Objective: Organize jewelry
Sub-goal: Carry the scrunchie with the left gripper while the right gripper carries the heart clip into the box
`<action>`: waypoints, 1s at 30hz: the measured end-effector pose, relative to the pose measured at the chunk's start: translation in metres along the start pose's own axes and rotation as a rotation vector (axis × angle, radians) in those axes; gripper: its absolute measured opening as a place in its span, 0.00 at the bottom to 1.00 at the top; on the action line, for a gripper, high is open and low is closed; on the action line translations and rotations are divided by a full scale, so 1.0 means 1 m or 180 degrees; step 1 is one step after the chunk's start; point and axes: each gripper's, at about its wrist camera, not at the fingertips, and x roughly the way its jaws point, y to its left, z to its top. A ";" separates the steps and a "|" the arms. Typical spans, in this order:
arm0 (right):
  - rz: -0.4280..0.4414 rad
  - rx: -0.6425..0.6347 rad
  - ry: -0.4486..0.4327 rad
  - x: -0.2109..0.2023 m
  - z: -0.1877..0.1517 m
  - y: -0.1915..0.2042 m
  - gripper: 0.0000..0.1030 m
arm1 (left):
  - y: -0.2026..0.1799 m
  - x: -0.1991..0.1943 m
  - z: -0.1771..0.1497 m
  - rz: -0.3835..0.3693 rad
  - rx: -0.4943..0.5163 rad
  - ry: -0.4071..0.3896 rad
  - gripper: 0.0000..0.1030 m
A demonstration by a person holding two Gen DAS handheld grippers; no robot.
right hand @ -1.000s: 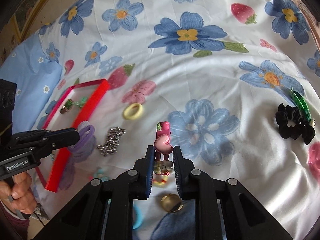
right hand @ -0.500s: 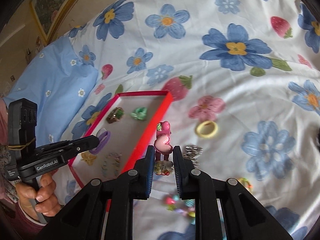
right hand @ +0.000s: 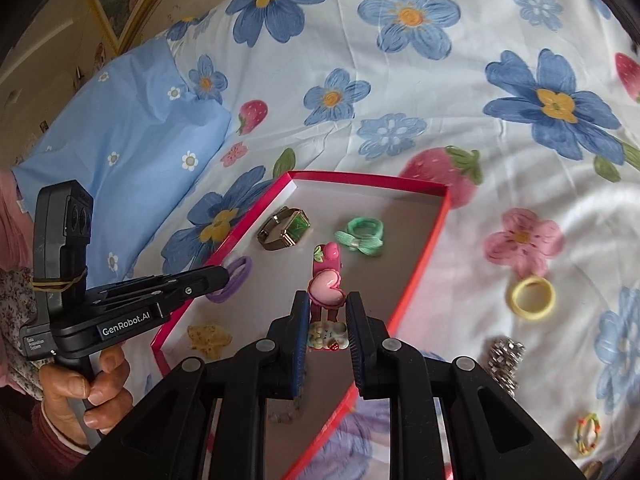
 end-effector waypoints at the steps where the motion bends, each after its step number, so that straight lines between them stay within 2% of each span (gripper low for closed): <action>1: -0.0010 -0.0010 0.0036 0.008 0.002 0.001 0.18 | 0.000 0.004 0.002 0.0027 0.0007 0.0018 0.11; 7: -0.0122 -0.0026 0.0250 0.045 0.008 -0.003 0.18 | 0.004 0.032 0.013 0.0125 -0.0003 0.0093 0.11; 14: -0.0252 -0.0201 0.0389 0.063 0.010 0.000 0.18 | 0.004 0.054 0.016 0.0201 0.0025 0.0183 0.12; 23: -0.0304 -0.0297 0.0427 0.069 0.011 0.002 0.19 | 0.005 0.064 0.016 0.0217 0.0034 0.0256 0.15; 28: -0.0249 -0.0252 0.0419 0.067 0.013 0.001 0.20 | 0.004 0.061 0.015 0.0292 0.0045 0.0244 0.21; 30: -0.0217 -0.0217 0.0405 0.065 0.013 0.000 0.23 | 0.004 0.058 0.013 0.0294 0.0019 0.0238 0.21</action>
